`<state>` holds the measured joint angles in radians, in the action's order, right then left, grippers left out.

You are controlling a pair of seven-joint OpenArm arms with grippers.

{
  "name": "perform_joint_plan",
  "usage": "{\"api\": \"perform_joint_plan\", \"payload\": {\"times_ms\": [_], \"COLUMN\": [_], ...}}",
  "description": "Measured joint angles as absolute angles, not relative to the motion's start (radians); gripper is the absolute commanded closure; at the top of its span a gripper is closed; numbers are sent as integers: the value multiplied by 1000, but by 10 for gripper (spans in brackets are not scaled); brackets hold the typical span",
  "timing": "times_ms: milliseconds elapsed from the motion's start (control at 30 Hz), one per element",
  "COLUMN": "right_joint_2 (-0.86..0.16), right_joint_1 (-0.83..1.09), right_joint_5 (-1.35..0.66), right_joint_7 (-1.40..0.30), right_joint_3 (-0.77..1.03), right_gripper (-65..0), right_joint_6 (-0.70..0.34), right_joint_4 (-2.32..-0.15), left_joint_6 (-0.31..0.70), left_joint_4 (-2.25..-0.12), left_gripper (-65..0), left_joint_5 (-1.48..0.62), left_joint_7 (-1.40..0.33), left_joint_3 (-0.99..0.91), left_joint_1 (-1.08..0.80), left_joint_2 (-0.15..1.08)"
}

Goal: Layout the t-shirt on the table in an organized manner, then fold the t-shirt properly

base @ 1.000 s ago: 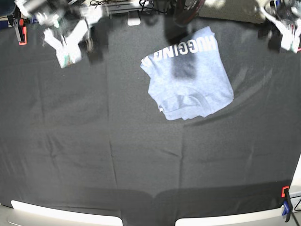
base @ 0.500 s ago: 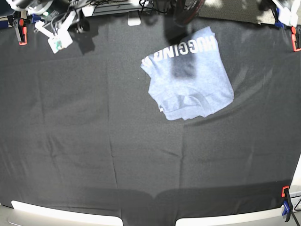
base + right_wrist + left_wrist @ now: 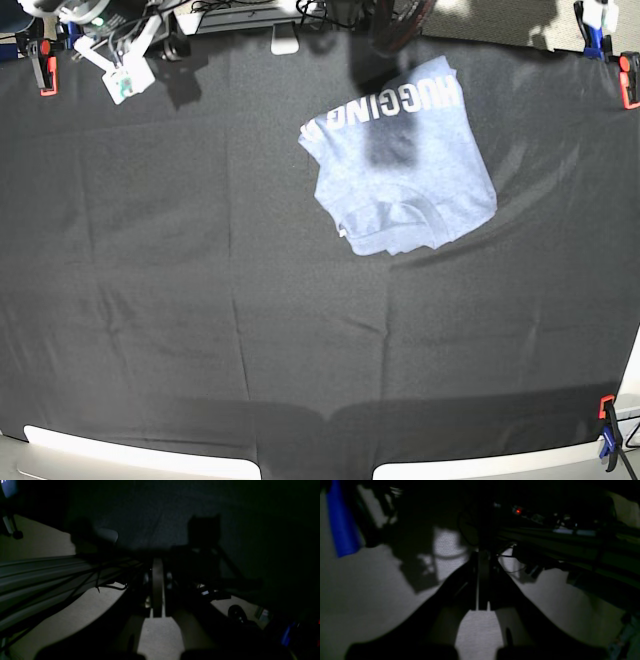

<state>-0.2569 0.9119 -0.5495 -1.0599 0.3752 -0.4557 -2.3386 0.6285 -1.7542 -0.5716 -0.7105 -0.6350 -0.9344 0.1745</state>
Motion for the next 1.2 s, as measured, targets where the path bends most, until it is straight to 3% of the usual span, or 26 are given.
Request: {"api": "perform_joint_plan", "payload": {"times_ms": [400,600,767,933,1200], "right_joint_2": [-244,-189,-185,-193,-266], "right_joint_1": [1093,1132,1129,1096,841], "right_joint_5": [-548,-549,-525,-392,-272], "right_joint_7": [-1111,-1147,-1146,-1100,-900], "right_joint_3": [375,375,375,353,267], "right_gripper": [0,0,0,0,0], "right_joint_6": [-456,-456,-456,-457,-457], "right_joint_4": [-2339,-2274,-2104,-1883,-1367], "left_joint_6": [637,638,686,687,686], "left_joint_4": [-1657,-1436,-1190,-981,-710], "left_gripper": [0,0,0,0,0], "left_joint_5": [-569,-569,-569,-456,-273], "left_joint_7": [-688,-685,-622,-429,-157], "left_joint_3": [-635,-634,-559,-379,-157], "left_joint_1": [-923,-841,-750,-662,-498], "left_joint_2": [191,245,318,358,336]}}
